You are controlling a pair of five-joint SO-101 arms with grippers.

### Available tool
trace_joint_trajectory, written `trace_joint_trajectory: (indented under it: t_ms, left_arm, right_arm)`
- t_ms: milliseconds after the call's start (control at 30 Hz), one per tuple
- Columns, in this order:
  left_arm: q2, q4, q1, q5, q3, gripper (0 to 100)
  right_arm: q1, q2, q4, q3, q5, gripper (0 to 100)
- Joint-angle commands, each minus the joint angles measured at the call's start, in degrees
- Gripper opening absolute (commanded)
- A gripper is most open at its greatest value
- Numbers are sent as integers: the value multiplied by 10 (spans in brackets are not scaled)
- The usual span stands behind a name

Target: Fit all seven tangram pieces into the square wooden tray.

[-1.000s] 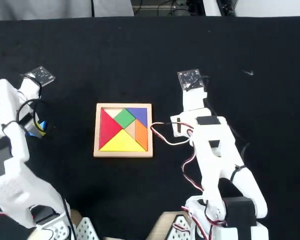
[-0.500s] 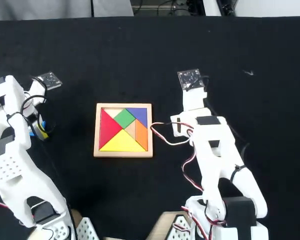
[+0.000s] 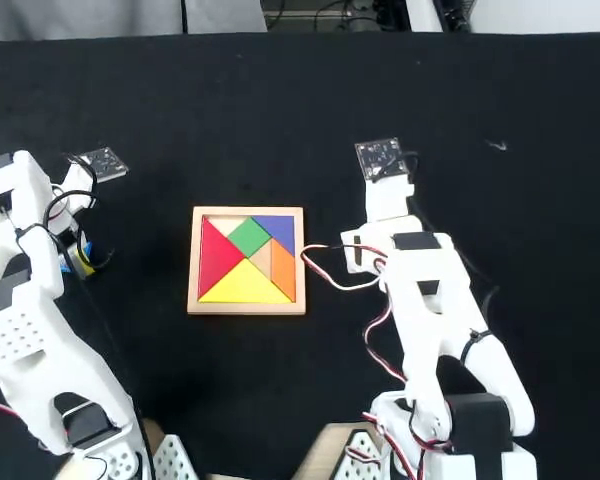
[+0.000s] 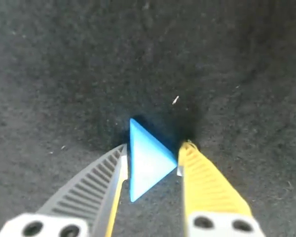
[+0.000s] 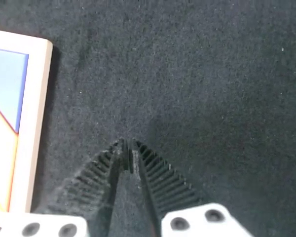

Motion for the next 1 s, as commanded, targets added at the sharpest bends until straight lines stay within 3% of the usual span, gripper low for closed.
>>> trace_joint_trajectory:
  t_ms: [0, 267, 500, 733, 967]
  left_arm:
    - [-3, 1, 8, -4, -20, 96]
    - [-9, 3, 9, -3, -21, 96]
    - [-55, 142, 41, -3, -105, 109]
    - [-88, 180, 70, -3, -115, 109]
    - [-85, 106, 36, -8, -112, 147]
  right_arm:
    - [8, 0, -11, 1, 7, 11]
    - [8, 0, -11, 1, 7, 11]
    - [8, 0, -11, 1, 7, 11]
    - [8, 0, -8, 0, 7, 11]
    - [8, 0, -8, 1, 7, 11]
